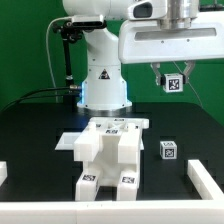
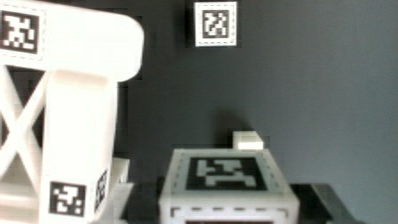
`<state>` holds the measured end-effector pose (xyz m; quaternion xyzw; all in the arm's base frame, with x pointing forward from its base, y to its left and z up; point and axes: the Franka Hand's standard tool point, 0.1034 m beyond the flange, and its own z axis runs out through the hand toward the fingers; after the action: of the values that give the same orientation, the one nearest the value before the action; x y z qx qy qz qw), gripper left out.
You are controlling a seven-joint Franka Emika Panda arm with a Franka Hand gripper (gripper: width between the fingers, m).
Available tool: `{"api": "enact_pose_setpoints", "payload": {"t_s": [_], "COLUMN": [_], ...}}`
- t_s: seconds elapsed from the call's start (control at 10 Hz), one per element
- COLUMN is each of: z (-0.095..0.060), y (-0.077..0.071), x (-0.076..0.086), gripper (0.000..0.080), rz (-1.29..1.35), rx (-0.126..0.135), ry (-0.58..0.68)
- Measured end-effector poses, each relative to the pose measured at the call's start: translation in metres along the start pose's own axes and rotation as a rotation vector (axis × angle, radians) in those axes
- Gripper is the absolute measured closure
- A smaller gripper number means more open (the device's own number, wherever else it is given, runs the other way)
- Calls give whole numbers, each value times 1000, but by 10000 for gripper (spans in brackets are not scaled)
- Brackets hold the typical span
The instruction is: Assemble chair
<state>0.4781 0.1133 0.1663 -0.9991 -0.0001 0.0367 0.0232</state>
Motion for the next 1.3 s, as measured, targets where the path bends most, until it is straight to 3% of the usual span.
{"api": "enact_pose_setpoints", "payload": {"t_s": [0.2,0.3,0.4,0.6,0.7,1.0,1.1,1.3], "z": [2,10,6,-9,-8,-6,-4,4], "y": [2,13,27,65,70,68,72,90], "x": [0,5,14,51,58,56,57,75], "gripper": [517,517,517,517,517,517,517,517], "rz": [0,-31,-80,-193,-217,-210,-233,-272], "rx": [-2,-7,-7,-14,-18,-17,-27,-63], "ry": [-4,-5,-7,26,43,38,30,12]}}
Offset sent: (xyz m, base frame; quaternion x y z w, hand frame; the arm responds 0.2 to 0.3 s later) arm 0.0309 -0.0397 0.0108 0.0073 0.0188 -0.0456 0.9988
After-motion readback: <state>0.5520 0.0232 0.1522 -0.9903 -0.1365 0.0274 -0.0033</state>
